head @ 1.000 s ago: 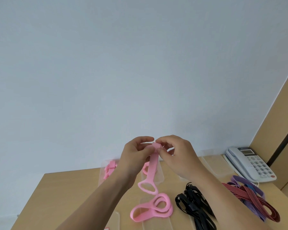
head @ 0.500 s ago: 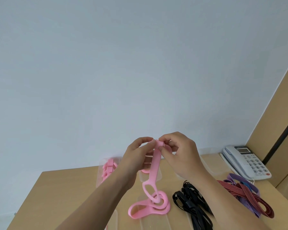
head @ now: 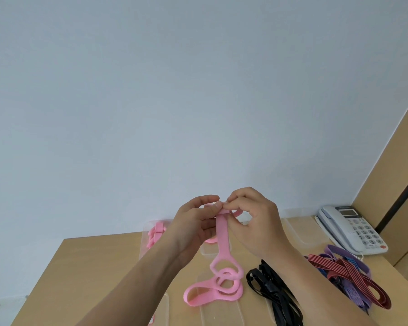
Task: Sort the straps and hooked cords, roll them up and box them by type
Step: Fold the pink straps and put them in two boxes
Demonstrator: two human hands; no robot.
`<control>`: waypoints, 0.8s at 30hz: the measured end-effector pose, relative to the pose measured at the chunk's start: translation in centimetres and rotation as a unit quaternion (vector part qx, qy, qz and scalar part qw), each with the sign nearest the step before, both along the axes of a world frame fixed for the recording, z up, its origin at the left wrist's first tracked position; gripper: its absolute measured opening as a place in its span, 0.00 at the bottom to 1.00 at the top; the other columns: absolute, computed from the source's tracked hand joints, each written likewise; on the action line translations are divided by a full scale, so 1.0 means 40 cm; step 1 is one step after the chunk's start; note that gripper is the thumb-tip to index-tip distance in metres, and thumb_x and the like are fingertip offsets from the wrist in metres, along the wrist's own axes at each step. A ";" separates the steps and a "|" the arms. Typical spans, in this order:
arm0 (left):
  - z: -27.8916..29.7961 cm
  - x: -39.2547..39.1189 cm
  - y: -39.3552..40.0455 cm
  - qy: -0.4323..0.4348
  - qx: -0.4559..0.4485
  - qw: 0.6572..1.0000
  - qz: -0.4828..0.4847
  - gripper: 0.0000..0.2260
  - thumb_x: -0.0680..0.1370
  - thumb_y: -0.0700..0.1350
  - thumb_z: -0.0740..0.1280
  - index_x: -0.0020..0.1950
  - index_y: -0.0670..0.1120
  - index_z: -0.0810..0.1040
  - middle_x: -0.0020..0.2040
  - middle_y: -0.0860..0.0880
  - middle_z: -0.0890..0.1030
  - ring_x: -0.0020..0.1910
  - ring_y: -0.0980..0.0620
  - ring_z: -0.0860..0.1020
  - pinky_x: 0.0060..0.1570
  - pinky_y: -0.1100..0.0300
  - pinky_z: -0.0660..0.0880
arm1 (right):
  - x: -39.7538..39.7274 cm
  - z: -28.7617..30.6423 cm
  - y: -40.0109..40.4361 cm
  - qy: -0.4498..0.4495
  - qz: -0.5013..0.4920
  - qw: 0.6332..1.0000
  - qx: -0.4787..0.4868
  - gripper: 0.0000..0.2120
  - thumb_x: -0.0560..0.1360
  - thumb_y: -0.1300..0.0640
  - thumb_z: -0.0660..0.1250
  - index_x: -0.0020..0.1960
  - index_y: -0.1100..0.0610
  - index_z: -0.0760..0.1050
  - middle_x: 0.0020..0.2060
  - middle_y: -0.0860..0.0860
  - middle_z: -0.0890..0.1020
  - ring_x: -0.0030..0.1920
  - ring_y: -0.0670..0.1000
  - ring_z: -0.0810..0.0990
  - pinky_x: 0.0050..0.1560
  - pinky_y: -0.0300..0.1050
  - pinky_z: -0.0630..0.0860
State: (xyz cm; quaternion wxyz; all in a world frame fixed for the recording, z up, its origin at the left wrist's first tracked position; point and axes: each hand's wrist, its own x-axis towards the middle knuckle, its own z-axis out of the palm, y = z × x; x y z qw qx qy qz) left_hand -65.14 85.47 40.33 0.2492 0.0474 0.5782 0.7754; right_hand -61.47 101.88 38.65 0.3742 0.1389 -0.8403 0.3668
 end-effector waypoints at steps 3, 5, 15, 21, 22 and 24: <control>-0.003 0.002 -0.005 -0.003 0.000 1.000 0.009 0.15 0.79 0.36 0.69 0.66 0.39 0.76 0.59 0.33 0.82 0.52 0.37 0.83 0.68 0.33 0.71 | 0.006 0.007 -0.003 -0.013 0.016 1.000 -0.021 0.08 0.69 0.66 0.73 0.44 0.55 0.86 0.44 0.47 0.81 0.43 0.46 0.82 0.44 0.39 0.79; -0.007 0.002 -0.007 -0.001 -0.003 1.000 0.011 0.16 0.79 0.34 0.68 0.67 0.39 0.75 0.60 0.31 0.81 0.55 0.34 0.83 0.67 0.32 0.71 | 0.011 0.015 -0.005 -0.023 0.022 0.999 -0.034 0.07 0.70 0.65 0.72 0.43 0.55 0.86 0.43 0.46 0.82 0.43 0.46 0.82 0.45 0.38 0.78; -0.003 -0.001 -0.008 0.074 -0.075 0.994 0.005 0.21 0.73 0.32 0.71 0.64 0.46 0.79 0.58 0.33 0.82 0.54 0.33 0.83 0.65 0.34 0.74 | 0.008 0.035 0.019 -0.175 0.040 0.983 0.034 0.09 0.76 0.60 0.71 0.54 0.52 0.83 0.49 0.43 0.80 0.50 0.43 0.80 0.55 0.38 0.74; -0.022 0.008 0.004 0.095 -0.078 0.992 0.010 0.28 0.67 0.40 0.73 0.66 0.52 0.76 0.57 0.39 0.83 0.56 0.40 0.84 0.66 0.39 0.75 | 0.016 0.021 0.017 -0.174 0.015 0.982 0.067 0.09 0.76 0.61 0.70 0.53 0.49 0.80 0.44 0.38 0.80 0.51 0.41 0.77 0.53 0.31 0.70; -0.026 0.009 0.006 0.092 -0.075 0.993 0.014 0.28 0.67 0.41 0.73 0.67 0.53 0.75 0.58 0.40 0.83 0.57 0.40 0.84 0.67 0.40 0.75 | 0.016 0.019 0.016 -0.166 0.007 0.984 0.061 0.09 0.76 0.61 0.70 0.53 0.49 0.80 0.43 0.37 0.80 0.51 0.41 0.76 0.53 0.29 0.68; -0.033 0.006 0.009 0.077 -0.064 0.995 0.019 0.29 0.67 0.42 0.73 0.68 0.52 0.74 0.59 0.42 0.83 0.57 0.42 0.84 0.67 0.41 0.75 | 0.017 0.015 0.015 -0.149 -0.007 0.987 0.055 0.09 0.75 0.61 0.71 0.51 0.49 0.80 0.42 0.36 0.79 0.50 0.42 0.76 0.51 0.27 0.67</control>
